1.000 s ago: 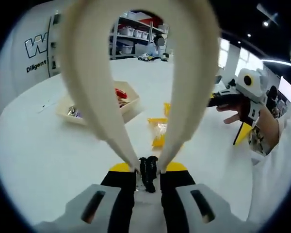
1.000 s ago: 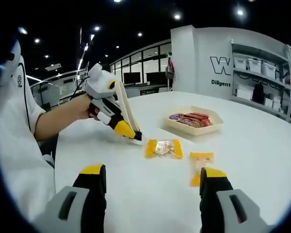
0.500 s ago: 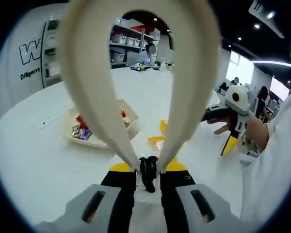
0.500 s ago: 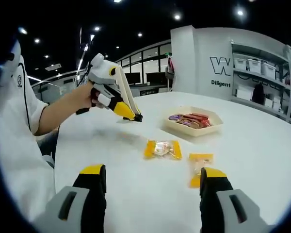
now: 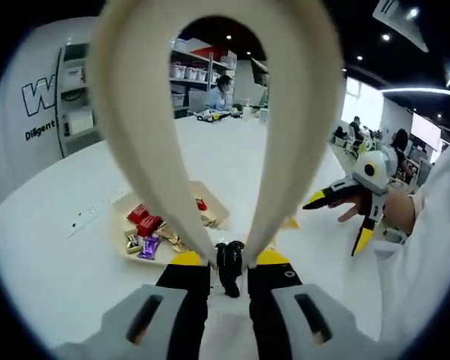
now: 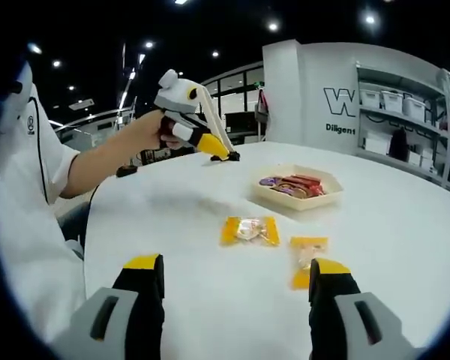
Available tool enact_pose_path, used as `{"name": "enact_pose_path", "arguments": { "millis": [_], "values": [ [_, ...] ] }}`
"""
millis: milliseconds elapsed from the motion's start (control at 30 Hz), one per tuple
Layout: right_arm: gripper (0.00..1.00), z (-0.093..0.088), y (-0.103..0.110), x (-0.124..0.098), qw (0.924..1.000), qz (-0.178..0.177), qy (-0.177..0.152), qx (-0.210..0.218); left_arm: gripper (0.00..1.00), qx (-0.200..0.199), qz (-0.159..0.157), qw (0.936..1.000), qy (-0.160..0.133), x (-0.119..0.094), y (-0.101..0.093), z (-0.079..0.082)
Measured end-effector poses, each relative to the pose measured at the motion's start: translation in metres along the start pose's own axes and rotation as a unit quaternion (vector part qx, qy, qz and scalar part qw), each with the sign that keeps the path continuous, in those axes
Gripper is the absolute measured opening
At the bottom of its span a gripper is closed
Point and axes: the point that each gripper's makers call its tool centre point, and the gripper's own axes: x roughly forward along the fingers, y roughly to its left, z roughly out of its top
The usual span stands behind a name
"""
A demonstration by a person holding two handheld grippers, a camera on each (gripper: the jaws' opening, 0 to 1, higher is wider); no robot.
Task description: Place the target food into the container with the food tongs after gripping and lifting it, then release it inside without dropping or visibly crushing the food.
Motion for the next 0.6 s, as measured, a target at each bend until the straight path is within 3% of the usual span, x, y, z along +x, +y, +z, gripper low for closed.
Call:
{"name": "enact_pose_path", "arguments": {
  "millis": [600],
  "values": [
    [0.78, -0.002, -0.002, -0.002, 1.0000, -0.005, 0.003, 0.002, 0.17, 0.019, -0.011, 0.9997, 0.005, 0.046, 0.042, 0.018]
  ]
}}
